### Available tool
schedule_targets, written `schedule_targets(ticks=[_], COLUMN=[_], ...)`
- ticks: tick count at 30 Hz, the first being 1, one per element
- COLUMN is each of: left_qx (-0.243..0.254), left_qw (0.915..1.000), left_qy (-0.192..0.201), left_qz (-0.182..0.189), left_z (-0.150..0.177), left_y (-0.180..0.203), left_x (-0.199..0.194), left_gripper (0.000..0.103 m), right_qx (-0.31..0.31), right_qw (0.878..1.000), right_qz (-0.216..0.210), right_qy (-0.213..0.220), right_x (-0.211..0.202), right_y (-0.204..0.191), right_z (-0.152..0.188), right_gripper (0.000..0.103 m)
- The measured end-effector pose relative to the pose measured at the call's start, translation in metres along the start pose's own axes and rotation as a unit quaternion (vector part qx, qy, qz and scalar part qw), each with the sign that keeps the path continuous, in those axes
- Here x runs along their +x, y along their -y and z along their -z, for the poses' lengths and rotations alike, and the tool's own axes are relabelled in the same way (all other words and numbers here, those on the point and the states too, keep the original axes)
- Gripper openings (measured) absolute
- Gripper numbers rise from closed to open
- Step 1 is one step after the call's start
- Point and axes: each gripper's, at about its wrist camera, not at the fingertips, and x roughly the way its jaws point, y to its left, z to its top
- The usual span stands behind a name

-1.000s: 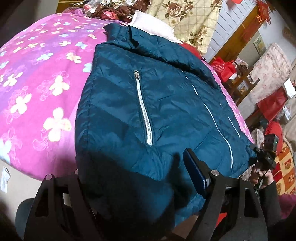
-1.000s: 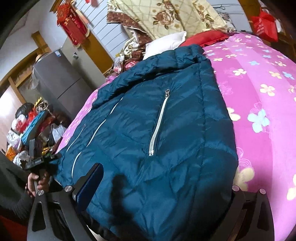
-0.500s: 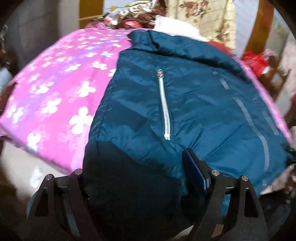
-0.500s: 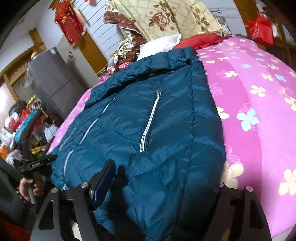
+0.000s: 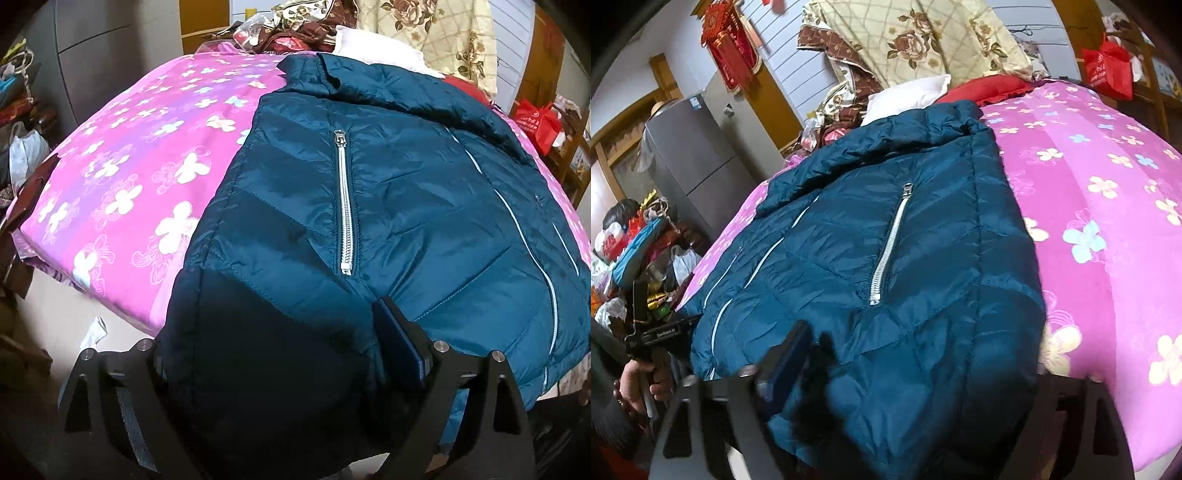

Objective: Fold large clothes

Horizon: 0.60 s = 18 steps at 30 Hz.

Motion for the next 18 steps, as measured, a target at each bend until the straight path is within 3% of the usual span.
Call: schedule_targets(ticks=[18], left_qx=[-0.005], left_qw=[1.0000], left_qy=[-0.001], left_qz=[-0.002], left_z=[0.000], left_y=[-0.004], left_x=[0.003], left_gripper=[0.100], right_qx=[0.021], right_qw=[1.000], right_qz=[-0.005], right_qy=[-0.002], right_x=[-0.003], right_y=[0.007], right_z=[-0.001], right_gripper=[0.092])
